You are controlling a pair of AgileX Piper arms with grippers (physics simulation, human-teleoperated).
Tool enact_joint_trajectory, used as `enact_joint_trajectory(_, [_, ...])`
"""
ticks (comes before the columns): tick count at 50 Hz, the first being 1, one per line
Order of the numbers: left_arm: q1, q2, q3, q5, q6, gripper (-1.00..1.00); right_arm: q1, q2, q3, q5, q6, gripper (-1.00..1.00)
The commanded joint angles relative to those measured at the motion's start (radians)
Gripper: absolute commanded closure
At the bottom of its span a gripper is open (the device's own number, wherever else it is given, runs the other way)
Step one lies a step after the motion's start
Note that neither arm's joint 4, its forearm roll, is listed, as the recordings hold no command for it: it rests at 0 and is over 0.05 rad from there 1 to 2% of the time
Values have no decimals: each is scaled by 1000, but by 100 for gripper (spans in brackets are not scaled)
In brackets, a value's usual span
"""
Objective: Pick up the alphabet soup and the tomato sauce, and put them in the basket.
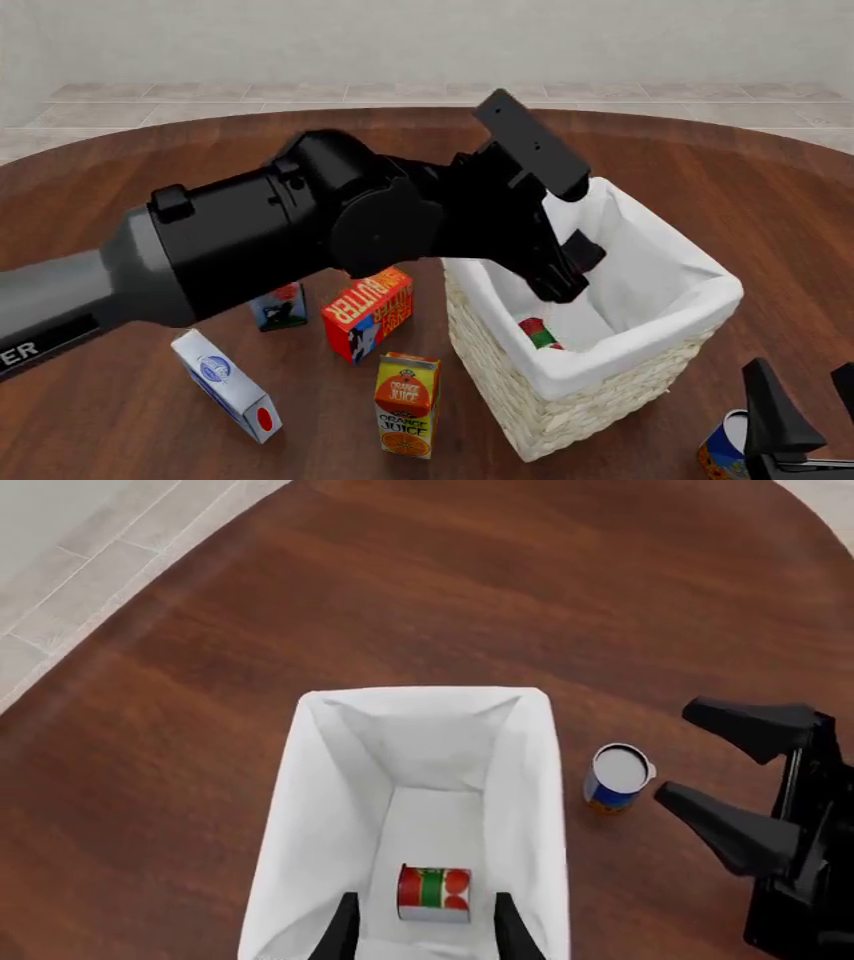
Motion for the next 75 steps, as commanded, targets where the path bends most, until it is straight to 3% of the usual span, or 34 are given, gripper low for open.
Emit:
enact_joint_trajectory(1, [-6,-41,-9,12,-12,-100,2,0,-1,2,-4,-100])
enact_joint_trajectory(27, [-50,-188,6,0,-114,-100,8,0,0,10,-13,-100])
enact_joint_trajectory(32, [-58,-219,6,-13,-149,-100,6,0,0,10,-11,-100])
enact_joint_trajectory(34, [-78,-239,18,-26,-201,-100,4,0,0,10,-11,-100])
enact_joint_trajectory(40, [-99,-289,51,-55,-217,-100,2,1,-1,14,-11,-100])
enact_joint_trajectory(53, [-72,-382,79,-123,-313,-100,4,1,-8,26,-2,-100])
enact_joint_trajectory(65, [-58,-442,72,-155,-349,-100,4,1,-25,45,12,-100])
enact_joint_trajectory(75, [-6,-531,105,-209,-391,-100,22,2,-122,141,24,-100])
